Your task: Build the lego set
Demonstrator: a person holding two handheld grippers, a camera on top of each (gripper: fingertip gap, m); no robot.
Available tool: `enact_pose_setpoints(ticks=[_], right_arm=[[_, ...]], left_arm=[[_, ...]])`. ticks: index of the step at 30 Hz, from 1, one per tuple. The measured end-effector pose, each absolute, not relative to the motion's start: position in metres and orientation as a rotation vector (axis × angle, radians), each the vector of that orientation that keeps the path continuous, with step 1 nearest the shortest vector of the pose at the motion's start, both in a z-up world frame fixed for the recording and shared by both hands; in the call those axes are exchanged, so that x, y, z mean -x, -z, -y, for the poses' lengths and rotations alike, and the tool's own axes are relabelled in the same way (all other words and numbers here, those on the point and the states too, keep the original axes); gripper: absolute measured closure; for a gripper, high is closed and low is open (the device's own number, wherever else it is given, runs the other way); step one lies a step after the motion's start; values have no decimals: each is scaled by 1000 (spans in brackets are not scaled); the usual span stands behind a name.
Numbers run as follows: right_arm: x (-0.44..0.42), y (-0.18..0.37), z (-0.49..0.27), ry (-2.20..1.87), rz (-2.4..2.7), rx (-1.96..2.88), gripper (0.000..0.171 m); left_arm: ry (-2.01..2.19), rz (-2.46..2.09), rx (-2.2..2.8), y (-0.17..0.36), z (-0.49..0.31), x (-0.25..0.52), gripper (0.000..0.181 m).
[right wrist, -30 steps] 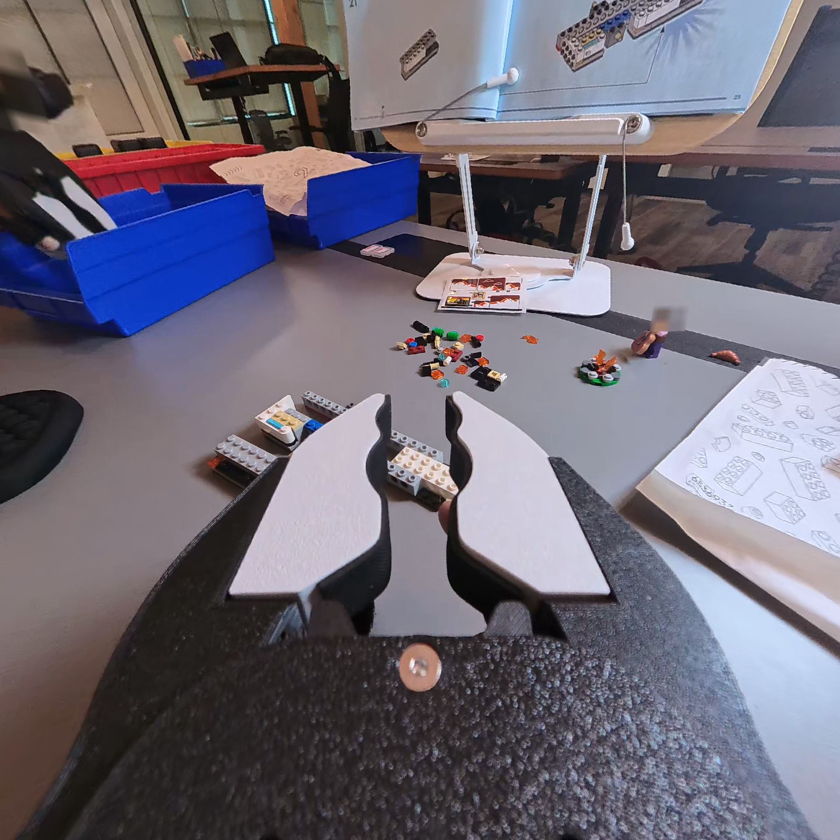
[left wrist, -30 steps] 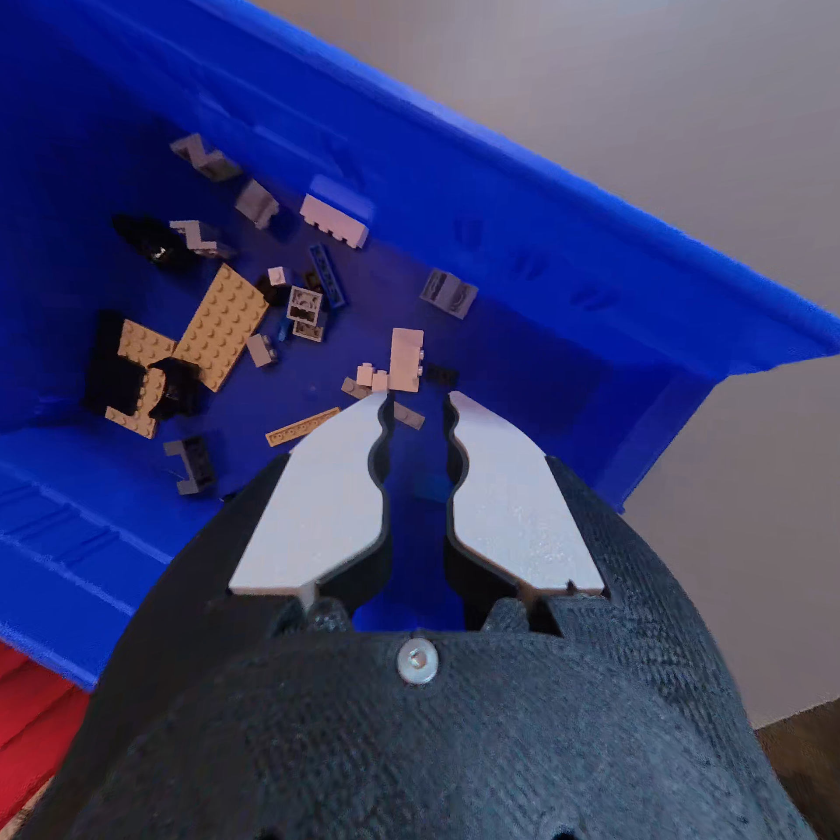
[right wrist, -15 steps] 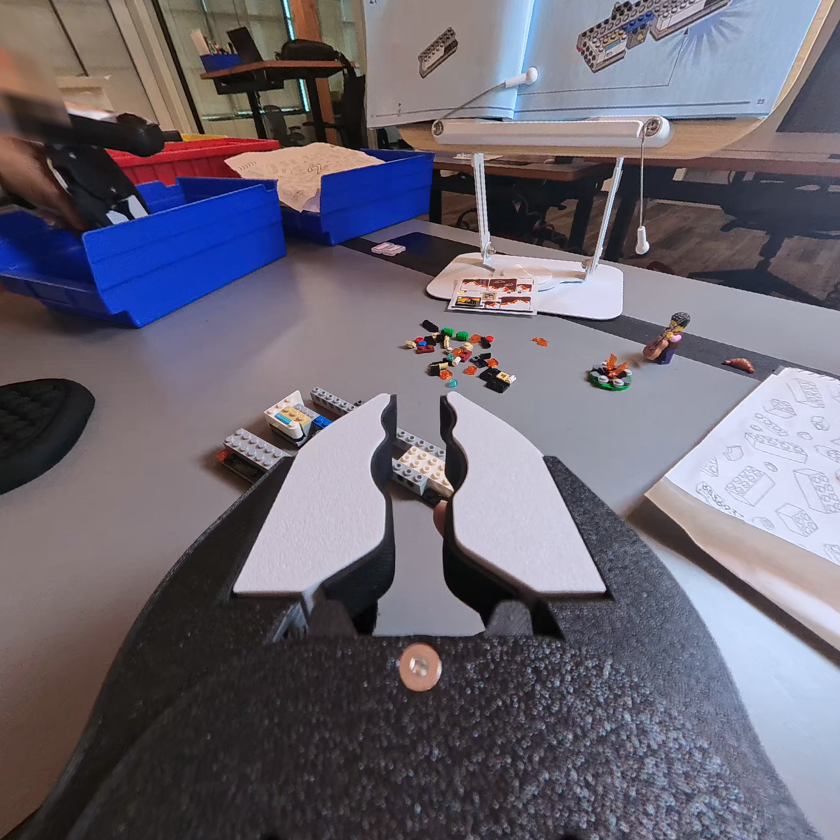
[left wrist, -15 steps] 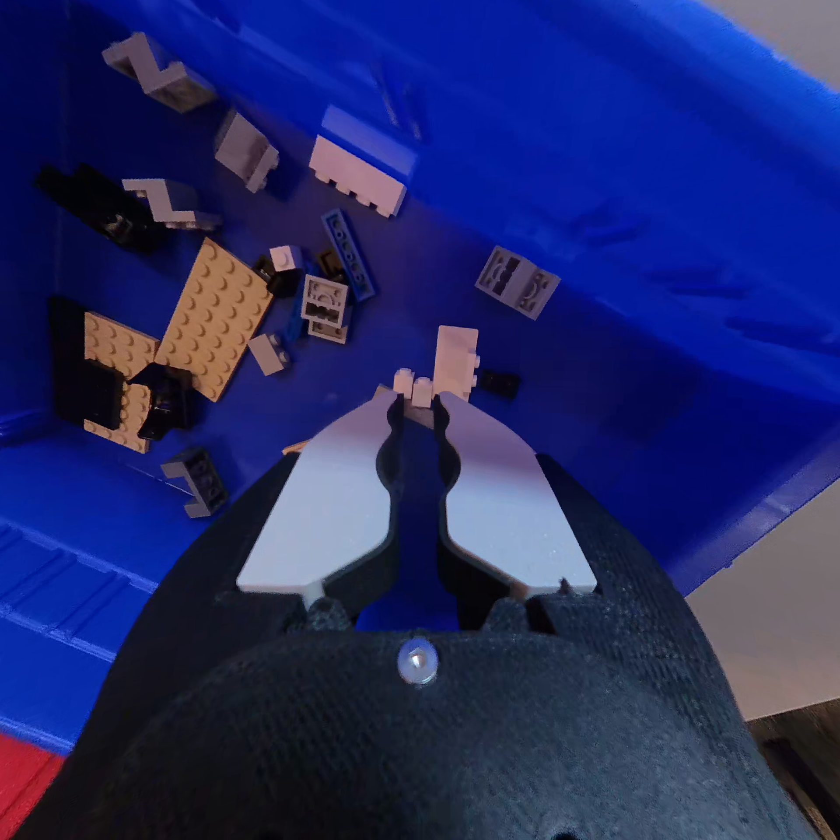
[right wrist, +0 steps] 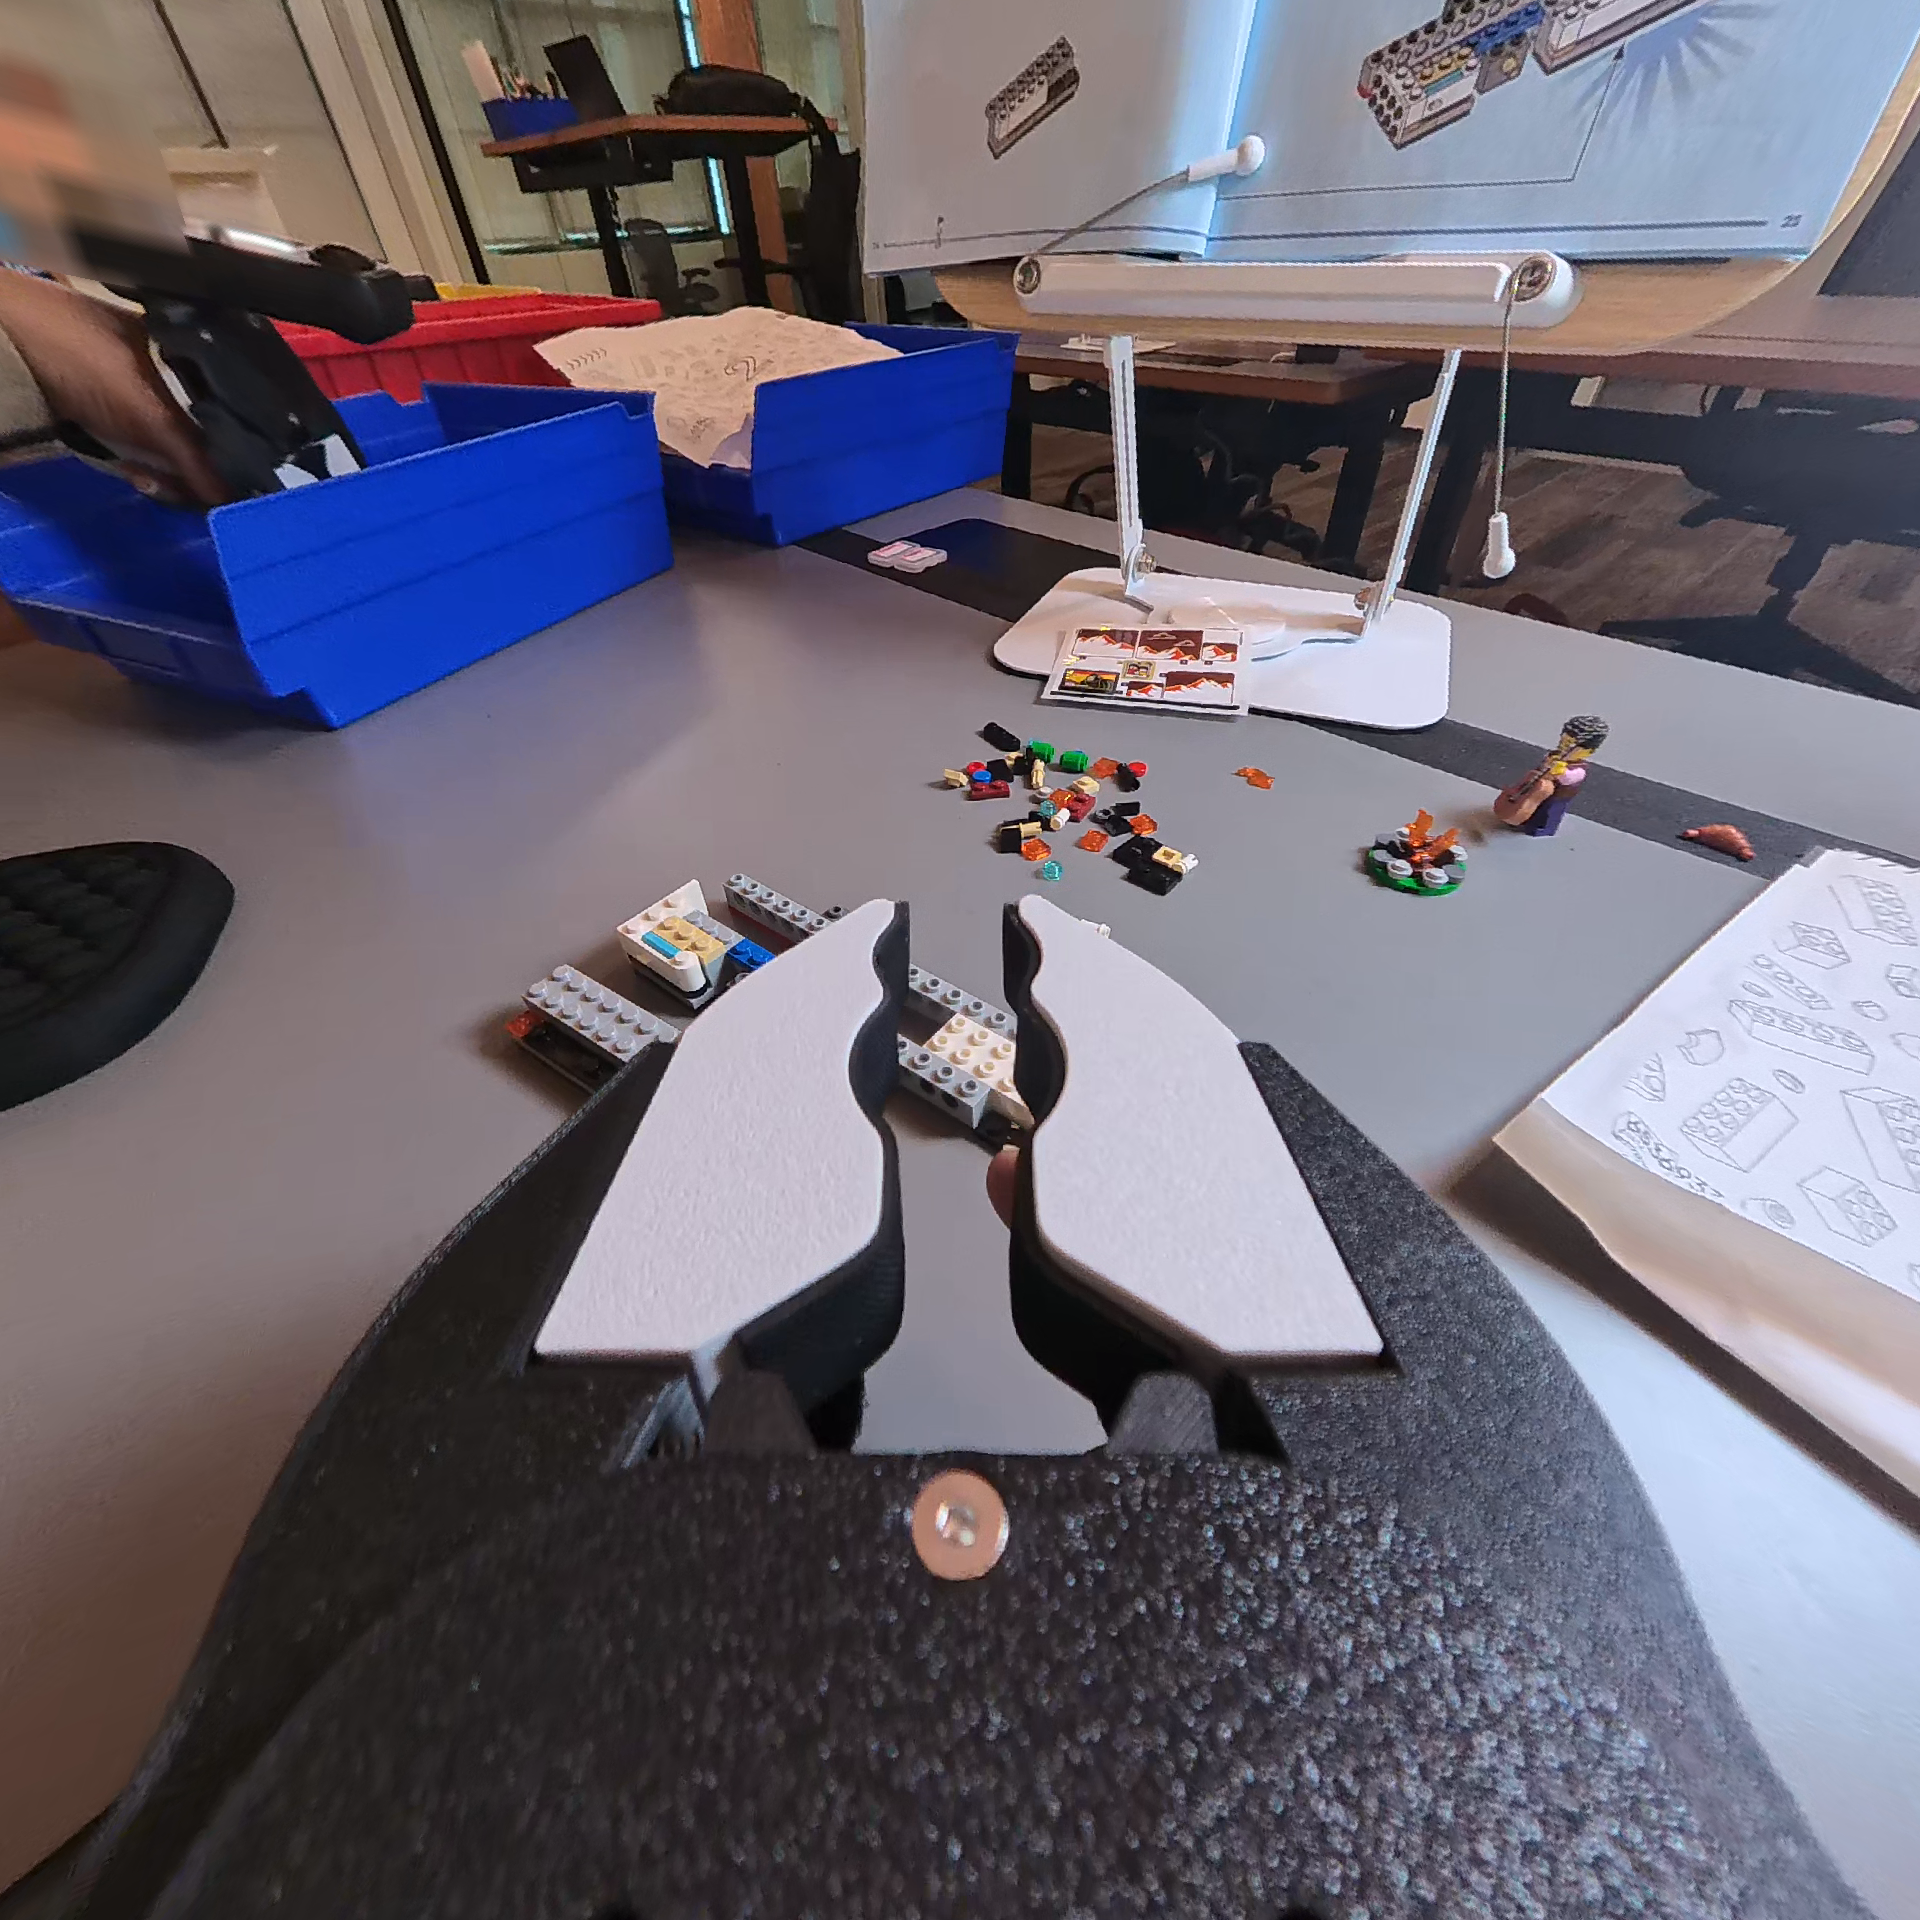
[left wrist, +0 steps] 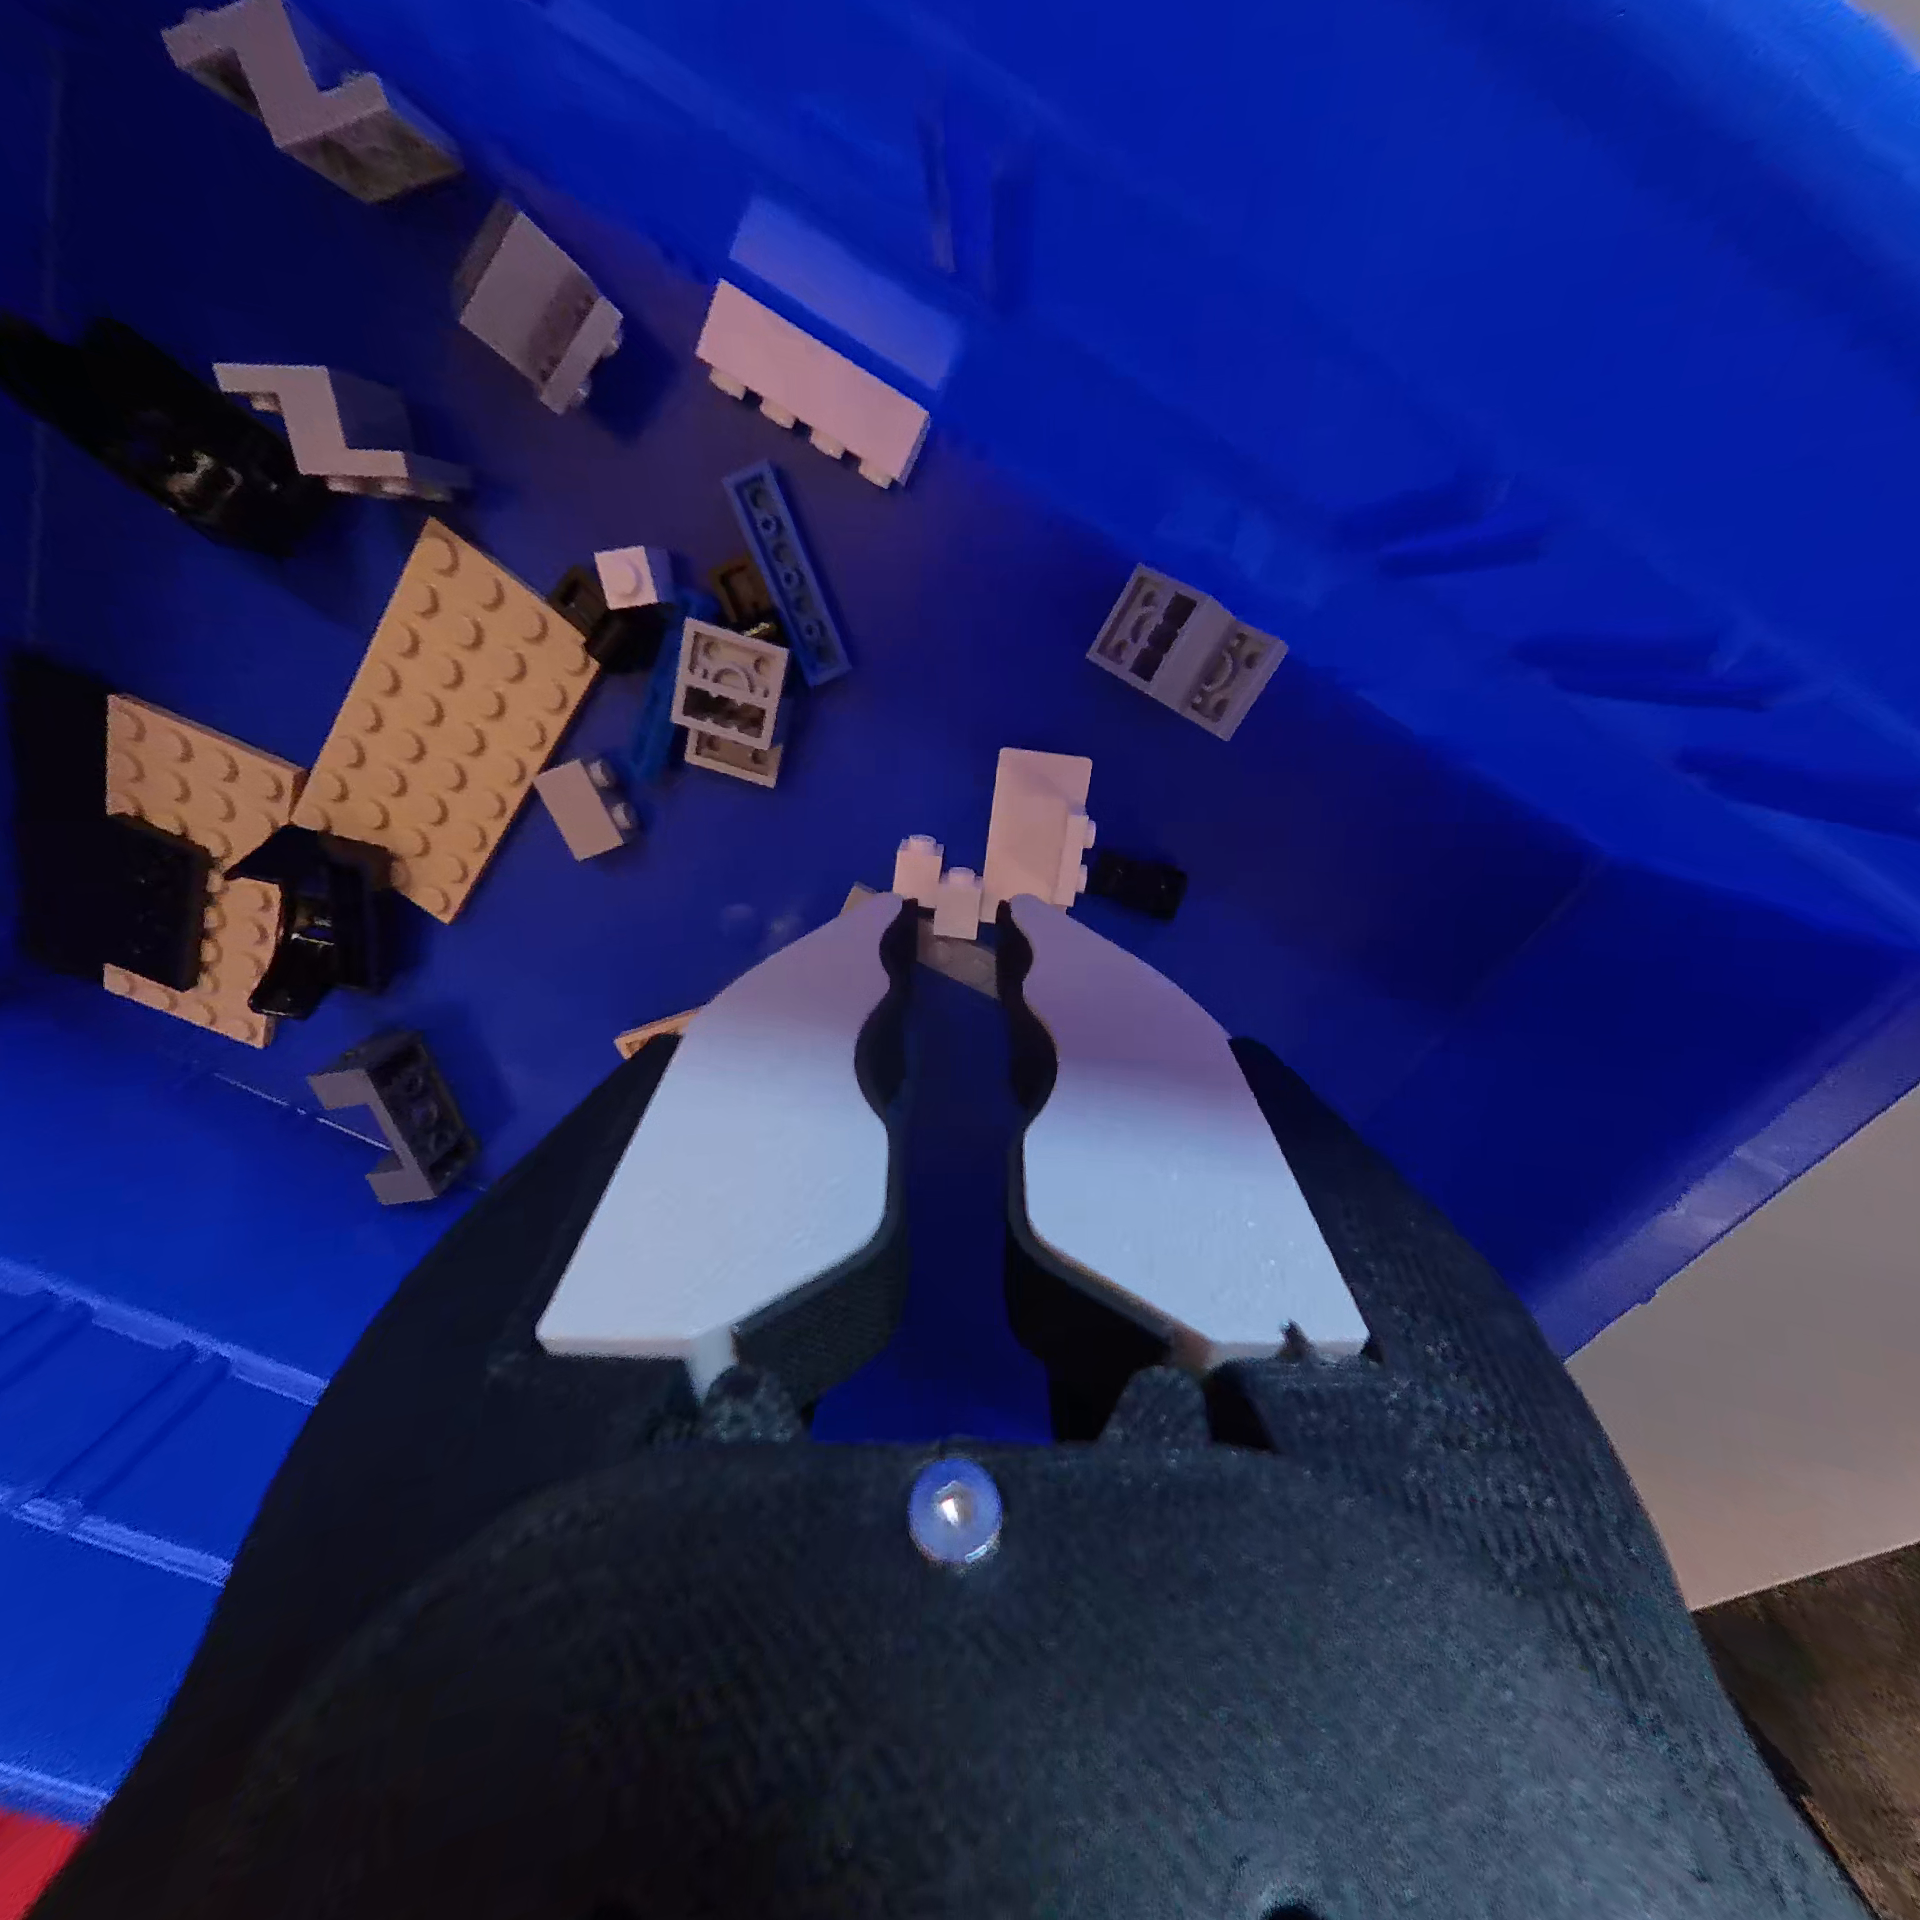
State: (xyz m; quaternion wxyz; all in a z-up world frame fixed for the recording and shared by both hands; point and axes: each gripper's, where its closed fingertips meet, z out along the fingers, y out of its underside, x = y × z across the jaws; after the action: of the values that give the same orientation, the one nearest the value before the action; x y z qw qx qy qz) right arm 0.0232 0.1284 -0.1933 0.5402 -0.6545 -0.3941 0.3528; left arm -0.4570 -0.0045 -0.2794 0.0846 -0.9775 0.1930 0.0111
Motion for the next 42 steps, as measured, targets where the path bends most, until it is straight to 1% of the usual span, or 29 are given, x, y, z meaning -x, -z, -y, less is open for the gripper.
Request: enact_pose_setpoints(ticks=[3, 16, 21, 25, 29, 32, 35, 39, 40, 42], right_arm=[[-23, 193, -128, -834, 943, 1552, 154], [-20, 195, -124, -821, 977, 1542, 155], [-21, 196, -126, -831, 969, 1555, 155], [-21, 195, -125, -825, 970, 1550, 155], [-20, 195, -124, -813, 982, 1540, 155], [-20, 195, -123, -813, 985, 1539, 155], [-20, 195, -122, -822, 988, 1532, 155], [-14, 186, -109, -859, 1043, 1420, 154], [-11, 184, -102, -873, 1071, 1385, 154], [-5, 178, -84, -933, 1120, 1315, 153]], left_arm=[[-70, -574, 2916, 280, 4, 459, 169], [-120, -601, 2926, 283, 6, 455, 166], [-120, -613, 2931, 283, 3, 456, 171], [-149, -625, 2908, 282, 1, 458, 172], [-178, -602, 2852, 269, 3, 462, 172], [-172, -542, 2725, 241, -1, 460, 172], [45, -479, 2461, 189, -16, 418, 173], [366, -618, 2017, 108, -26, 308, 174], [415, -647, 1937, 97, -26, 280, 174], [458, -700, 1828, 91, -29, 230, 174]])
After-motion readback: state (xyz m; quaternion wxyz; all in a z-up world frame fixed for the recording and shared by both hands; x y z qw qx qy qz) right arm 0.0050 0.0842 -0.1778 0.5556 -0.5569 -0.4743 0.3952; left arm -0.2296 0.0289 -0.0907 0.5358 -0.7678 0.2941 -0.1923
